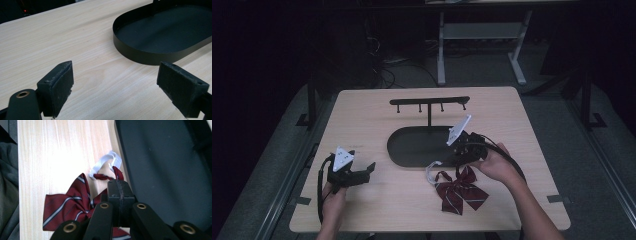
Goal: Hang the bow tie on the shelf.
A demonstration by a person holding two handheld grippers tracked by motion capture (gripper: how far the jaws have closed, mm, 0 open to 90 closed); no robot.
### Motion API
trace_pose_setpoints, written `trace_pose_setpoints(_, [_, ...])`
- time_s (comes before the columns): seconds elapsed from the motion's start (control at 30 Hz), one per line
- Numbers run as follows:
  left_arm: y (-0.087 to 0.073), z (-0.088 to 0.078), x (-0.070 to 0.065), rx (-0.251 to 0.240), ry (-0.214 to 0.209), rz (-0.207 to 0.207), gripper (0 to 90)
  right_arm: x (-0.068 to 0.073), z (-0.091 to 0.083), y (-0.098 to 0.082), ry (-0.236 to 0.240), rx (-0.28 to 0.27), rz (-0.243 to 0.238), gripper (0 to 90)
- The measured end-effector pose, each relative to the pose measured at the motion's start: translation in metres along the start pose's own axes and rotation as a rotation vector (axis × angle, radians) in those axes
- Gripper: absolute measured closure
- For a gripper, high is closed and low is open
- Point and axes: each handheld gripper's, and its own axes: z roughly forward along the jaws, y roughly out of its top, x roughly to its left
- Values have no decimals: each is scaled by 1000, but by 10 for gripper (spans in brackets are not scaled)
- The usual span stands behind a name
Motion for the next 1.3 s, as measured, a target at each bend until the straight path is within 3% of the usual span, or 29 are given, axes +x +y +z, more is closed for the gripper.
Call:
trace_pose_setpoints(0.6, [0,-1,1,-10,0,-15,135,-11,-30,32,-28,-12,-26,898])
trace_pose_setpoints(1.3, [0,-1,2,-15,3,-17,135,-38,-51,56,-66,-5,-1,898])
